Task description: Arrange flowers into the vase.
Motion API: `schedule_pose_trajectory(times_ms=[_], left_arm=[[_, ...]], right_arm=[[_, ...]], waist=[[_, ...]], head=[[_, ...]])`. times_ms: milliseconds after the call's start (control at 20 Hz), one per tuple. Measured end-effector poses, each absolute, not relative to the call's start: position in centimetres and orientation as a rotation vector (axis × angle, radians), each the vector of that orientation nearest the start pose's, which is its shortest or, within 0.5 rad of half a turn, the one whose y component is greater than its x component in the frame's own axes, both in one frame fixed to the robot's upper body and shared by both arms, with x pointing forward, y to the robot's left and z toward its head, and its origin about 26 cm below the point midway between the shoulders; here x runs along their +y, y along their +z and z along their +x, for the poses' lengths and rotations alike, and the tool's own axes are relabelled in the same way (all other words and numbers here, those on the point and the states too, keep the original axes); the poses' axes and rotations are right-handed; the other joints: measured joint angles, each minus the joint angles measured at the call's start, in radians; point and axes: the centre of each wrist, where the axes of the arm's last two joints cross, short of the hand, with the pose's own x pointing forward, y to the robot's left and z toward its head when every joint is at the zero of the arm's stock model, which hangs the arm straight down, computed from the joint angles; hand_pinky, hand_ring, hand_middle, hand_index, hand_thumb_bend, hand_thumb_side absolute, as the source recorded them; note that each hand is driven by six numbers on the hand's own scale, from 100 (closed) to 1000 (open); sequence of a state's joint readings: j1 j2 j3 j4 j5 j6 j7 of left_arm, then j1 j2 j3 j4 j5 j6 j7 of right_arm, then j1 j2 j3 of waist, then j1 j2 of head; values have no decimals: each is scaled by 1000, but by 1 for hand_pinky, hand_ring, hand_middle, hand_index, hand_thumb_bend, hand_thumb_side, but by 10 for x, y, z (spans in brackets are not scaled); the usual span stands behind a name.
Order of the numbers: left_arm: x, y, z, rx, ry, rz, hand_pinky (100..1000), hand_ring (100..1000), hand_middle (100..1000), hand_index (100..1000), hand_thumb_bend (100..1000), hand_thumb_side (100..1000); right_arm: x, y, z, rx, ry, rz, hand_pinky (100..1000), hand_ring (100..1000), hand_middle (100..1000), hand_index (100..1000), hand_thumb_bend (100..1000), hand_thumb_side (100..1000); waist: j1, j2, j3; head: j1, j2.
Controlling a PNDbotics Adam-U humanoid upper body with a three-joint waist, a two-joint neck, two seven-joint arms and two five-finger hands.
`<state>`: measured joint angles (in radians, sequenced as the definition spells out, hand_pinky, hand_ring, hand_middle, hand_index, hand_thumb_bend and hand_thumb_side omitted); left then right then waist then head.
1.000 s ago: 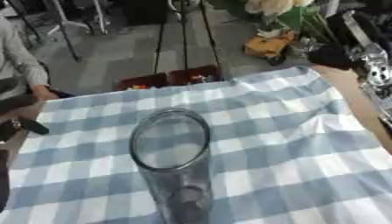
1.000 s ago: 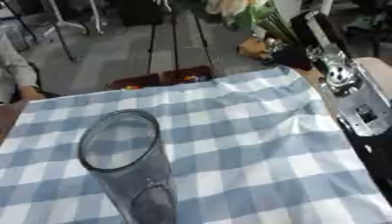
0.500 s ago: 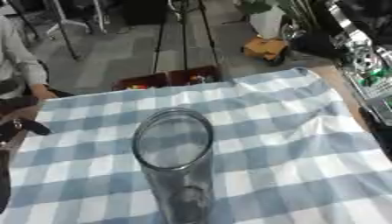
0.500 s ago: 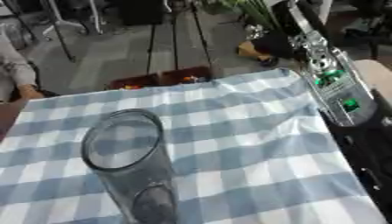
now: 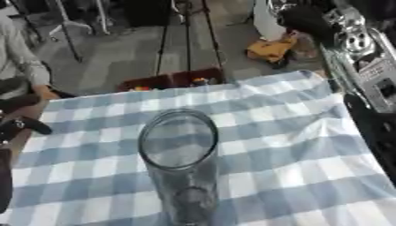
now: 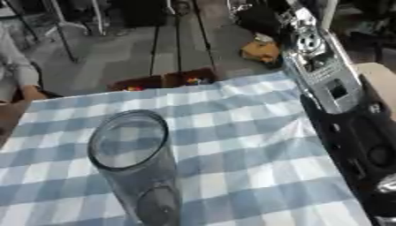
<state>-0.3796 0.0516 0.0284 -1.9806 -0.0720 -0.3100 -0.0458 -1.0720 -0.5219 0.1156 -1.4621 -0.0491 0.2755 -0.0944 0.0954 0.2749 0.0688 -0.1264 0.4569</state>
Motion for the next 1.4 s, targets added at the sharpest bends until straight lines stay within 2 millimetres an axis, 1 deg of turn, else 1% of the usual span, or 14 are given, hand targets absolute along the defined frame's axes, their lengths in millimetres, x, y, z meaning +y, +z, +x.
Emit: schedule_pose_trajectory(times_ms=[100, 150, 200, 300, 800, 1100, 1350, 1400], left_arm=[[214, 202, 310, 3614, 302, 28, 479, 735, 780, 860, 100, 1000], [214, 202, 310, 3614, 302, 28, 479, 735, 780, 860, 100, 1000], [214, 202, 310, 3614, 302, 28, 479, 735, 780, 860, 100, 1000], [214, 202, 310, 3614, 303, 28, 479, 735, 780, 860, 100, 1000], [213, 202, 310, 3616, 312, 37, 480, 735, 779, 860, 100, 1000], [213, 202, 310, 3617, 315, 38, 480, 735, 779, 860, 100, 1000], [213, 202, 310, 3618, 315, 38, 480, 735, 779, 860, 100, 1000], [213, 202, 310, 3618, 316, 38, 480, 735, 779, 860, 100, 1000]], right_arm=[[-221, 376, 400, -2244, 411, -346, 234, 381, 100, 100, 100, 180], [-219, 378, 399, -2250, 400, -329, 232, 378, 100, 100, 100, 195], [-217, 380, 398, -2255, 386, -310, 231, 377, 100, 100, 100, 180], [-213, 384, 397, -2259, 356, -274, 227, 372, 100, 100, 100, 180], [-187, 402, 388, -2268, 223, -64, 212, 349, 100, 100, 100, 188], [-169, 408, 379, -2288, 192, 67, 207, 337, 100, 100, 100, 197], [-156, 410, 370, -2327, 209, 175, 208, 332, 100, 100, 100, 205], [-154, 410, 369, -2336, 215, 191, 207, 331, 100, 100, 100, 190]], waist=[[0, 0, 0], [0, 0, 1], [0, 0, 1], [-1, -2, 1], [-12, -13, 3], [-16, -20, 12], [-18, -22, 17], [-18, -22, 17]], head=[[0, 0], [0, 0], [-1, 0], [0, 3], [2, 17], [0, 18], [-4, 18], [-4, 18]])
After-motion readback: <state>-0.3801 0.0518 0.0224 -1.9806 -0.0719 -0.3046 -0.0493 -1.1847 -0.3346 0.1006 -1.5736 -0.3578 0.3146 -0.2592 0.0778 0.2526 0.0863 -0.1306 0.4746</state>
